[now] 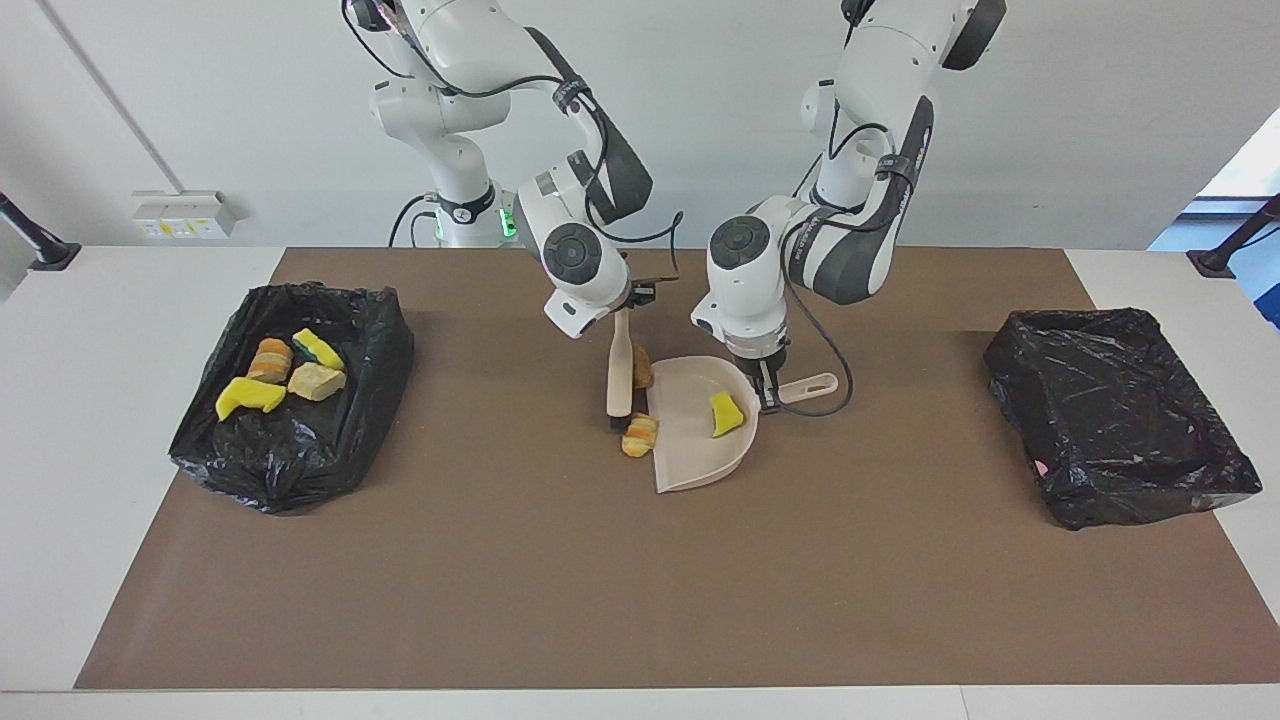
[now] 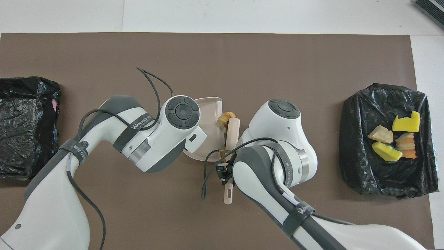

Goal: Sweep and dump trash in bin
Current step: 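Push the remaining pieces into the dustpan with the brush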

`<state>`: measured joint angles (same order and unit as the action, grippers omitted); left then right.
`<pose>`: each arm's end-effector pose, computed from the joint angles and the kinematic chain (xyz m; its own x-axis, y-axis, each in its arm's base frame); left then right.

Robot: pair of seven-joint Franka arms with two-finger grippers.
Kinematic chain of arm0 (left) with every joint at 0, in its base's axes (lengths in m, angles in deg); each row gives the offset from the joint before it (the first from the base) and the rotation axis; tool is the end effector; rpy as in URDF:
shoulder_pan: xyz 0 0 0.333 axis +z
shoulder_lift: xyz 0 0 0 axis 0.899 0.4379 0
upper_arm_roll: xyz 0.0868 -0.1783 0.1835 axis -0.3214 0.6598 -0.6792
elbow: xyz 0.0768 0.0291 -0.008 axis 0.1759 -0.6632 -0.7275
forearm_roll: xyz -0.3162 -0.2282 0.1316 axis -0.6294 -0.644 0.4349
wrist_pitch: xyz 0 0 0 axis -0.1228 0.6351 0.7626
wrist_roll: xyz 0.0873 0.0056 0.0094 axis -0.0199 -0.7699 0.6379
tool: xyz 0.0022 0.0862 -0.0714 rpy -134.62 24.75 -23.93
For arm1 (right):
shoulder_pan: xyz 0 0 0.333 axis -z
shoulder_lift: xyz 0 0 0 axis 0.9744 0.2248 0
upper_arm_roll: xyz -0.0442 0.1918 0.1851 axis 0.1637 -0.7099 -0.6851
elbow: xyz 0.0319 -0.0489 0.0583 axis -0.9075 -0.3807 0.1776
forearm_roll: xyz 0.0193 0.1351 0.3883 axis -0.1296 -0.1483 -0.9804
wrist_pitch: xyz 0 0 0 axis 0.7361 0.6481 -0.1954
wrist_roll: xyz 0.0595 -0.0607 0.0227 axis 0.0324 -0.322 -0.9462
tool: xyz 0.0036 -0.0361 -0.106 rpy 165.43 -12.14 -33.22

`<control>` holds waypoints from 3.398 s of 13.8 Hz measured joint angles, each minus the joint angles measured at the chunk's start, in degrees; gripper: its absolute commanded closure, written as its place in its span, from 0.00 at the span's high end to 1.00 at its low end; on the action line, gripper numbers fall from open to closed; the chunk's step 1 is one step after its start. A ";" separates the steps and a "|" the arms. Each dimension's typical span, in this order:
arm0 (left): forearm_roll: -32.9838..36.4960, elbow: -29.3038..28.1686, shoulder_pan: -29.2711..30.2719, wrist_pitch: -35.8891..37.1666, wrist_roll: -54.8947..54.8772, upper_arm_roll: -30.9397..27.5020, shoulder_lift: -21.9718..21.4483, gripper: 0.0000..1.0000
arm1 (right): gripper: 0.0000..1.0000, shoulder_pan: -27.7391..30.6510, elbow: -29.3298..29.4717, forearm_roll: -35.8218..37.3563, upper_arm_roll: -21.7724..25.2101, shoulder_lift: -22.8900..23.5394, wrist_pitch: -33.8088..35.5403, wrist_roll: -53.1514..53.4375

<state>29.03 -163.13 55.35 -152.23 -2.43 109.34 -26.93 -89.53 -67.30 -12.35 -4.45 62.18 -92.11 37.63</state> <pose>0.5262 -0.3303 0.2937 0.0054 -0.9671 -0.2544 -0.9988 0.0072 -0.0487 0.4852 0.3377 0.3047 0.8563 -0.0204 -0.5160 -0.2081 -0.9281 -0.3087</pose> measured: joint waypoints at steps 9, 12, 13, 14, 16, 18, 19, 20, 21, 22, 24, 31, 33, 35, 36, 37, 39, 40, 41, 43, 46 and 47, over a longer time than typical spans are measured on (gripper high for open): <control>0.00 -0.35 0.01 -0.01 0.06 0.01 -0.07 0.00 | 0.00 0.76 7.81 5.27 0.43 -0.27 10.10 3.58; 0.00 -0.42 0.01 -0.01 0.06 0.01 -0.08 0.00 | 0.00 2.77 7.36 11.23 0.47 -3.15 17.07 3.86; 0.00 -0.47 0.01 -0.01 0.07 0.01 -0.09 0.00 | 0.00 2.96 5.79 12.49 0.47 -4.11 17.60 3.86; 0.00 -0.55 0.02 -0.01 0.07 0.01 -0.10 0.00 | 0.00 3.02 3.00 12.94 0.46 -5.40 17.48 3.86; 0.00 -0.81 0.02 -0.04 0.13 0.00 -0.15 0.00 | 0.00 3.02 -3.99 12.98 0.37 -7.88 14.94 4.14; 0.00 -0.93 0.03 -0.05 0.13 0.02 -0.24 0.00 | 0.00 2.20 -9.96 11.85 0.14 -8.81 9.37 6.30; 0.00 -0.95 0.03 -0.05 0.13 0.02 -0.25 0.00 | 0.00 1.17 -11.62 10.55 0.08 -8.66 6.73 7.30; 0.00 -0.95 0.03 -0.06 0.13 0.01 -0.26 0.00 | 0.00 -0.03 -12.66 8.79 0.04 -8.40 4.11 8.28; 0.00 -0.96 0.03 -0.07 0.13 0.01 -0.26 0.00 | 0.00 -1.02 -13.07 7.12 -0.05 -8.03 1.95 8.84; 0.00 -0.97 0.03 -0.08 0.13 0.01 -0.27 0.00 | 0.00 -2.10 -13.16 5.39 -0.09 -7.56 0.04 9.09; 0.00 -0.98 0.03 -0.10 0.13 0.01 -0.28 0.00 | 0.00 -3.15 -13.12 2.05 -0.15 -6.94 -2.64 9.12; -0.01 -1.04 0.05 -0.18 0.13 0.01 -0.31 0.00 | 0.00 -3.41 -8.23 -6.12 -0.16 -4.74 -6.15 6.69; -0.02 -1.07 0.08 -0.27 0.13 0.01 -0.32 0.00 | 0.00 -3.58 -7.49 -2.61 -0.14 -4.70 -5.47 6.50; -0.05 -1.10 0.13 -0.35 0.13 0.01 -0.32 0.00 | 0.00 -2.85 -6.18 4.74 0.08 -5.19 -1.91 5.02; -0.05 -1.11 0.13 -0.36 0.22 0.02 -0.33 0.00 | 0.00 -2.07 -5.32 9.08 0.17 -5.39 -0.07 2.95; -0.06 -1.13 0.13 -0.35 0.40 0.02 -0.34 0.00 | 0.00 -1.24 -4.68 12.93 0.25 -5.43 0.79 0.48; -0.08 -1.23 0.12 -0.33 0.60 0.03 -0.42 0.00 | 0.00 0.60 -3.77 20.20 0.37 -5.20 1.43 -5.35; -0.10 -1.31 0.12 -0.27 0.79 0.04 -0.47 0.00 | 0.00 1.51 -2.75 24.13 0.39 -4.62 2.14 -8.13; -0.12 -1.41 0.12 -0.11 1.40 0.05 -0.54 0.00 | 0.00 2.12 -1.21 27.97 0.39 -3.41 2.93 -10.58; -0.13 -1.65 0.12 0.15 2.77 0.09 -0.71 0.00 | 0.00 2.38 1.85 33.39 0.38 0.18 3.76 -13.87; -0.13 -1.82 0.12 0.18 3.30 0.09 -0.82 0.00 | 0.00 0.78 3.84 33.60 0.04 4.39 4.12 -14.55; -0.13 -1.83 0.12 0.19 3.39 0.09 -0.84 0.00 | 0.00 -0.25 3.95 32.28 -0.05 4.89 4.80 -14.39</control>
<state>28.90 -164.96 55.47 -152.04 0.96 109.43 -27.76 -89.79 -63.35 19.93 -4.50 67.07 -87.30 23.24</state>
